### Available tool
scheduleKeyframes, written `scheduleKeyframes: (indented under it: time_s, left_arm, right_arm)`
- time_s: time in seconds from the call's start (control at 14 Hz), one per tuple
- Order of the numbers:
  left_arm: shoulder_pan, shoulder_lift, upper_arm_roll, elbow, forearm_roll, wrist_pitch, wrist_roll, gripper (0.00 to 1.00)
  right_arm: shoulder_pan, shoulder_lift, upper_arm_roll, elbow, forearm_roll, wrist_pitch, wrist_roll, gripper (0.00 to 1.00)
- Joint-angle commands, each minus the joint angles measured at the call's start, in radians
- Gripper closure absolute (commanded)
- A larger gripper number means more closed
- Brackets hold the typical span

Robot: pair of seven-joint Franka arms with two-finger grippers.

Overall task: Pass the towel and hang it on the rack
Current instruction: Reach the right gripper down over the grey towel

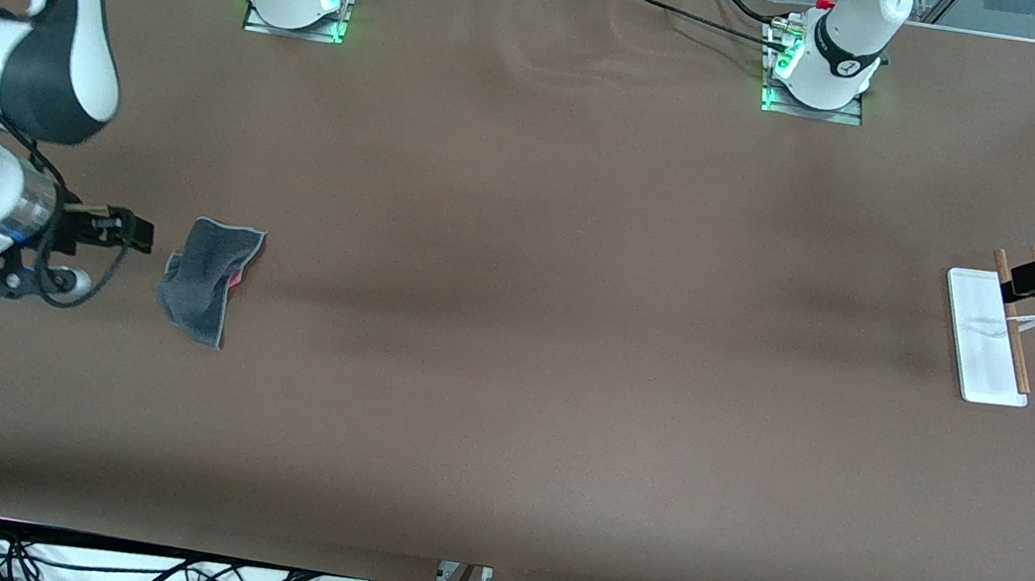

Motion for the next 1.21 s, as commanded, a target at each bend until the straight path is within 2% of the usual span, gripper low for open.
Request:
scheduleKeyframes:
  time_s: [0.0, 0.43, 0.86, 1.14]
  left_arm:
    - [-0.003, 0.016, 0.005, 0.035, -0.002, -0.016, 0.014, 0.0]
    - [0.0, 0.016, 0.008, 0.035, -0.002, -0.014, 0.016, 0.0]
    - [0.0, 0.03, 0.008, 0.035, 0.002, -0.013, 0.016, 0.0]
    - [-0.001, 0.03, 0.006, 0.035, 0.026, -0.011, 0.013, 0.0]
  right_arm:
    - [0.002, 0.093, 0.001, -0.023, 0.002, 0.124, -0.015, 0.0]
    - [0.002, 0.204, 0.001, -0.124, 0.002, 0.4, -0.015, 0.0]
    - [0.007, 0.272, 0.001, -0.123, -0.003, 0.52, -0.016, 0.0]
    - [0.014, 0.284, 0.001, -0.123, -0.003, 0.534, -0.015, 0.02]
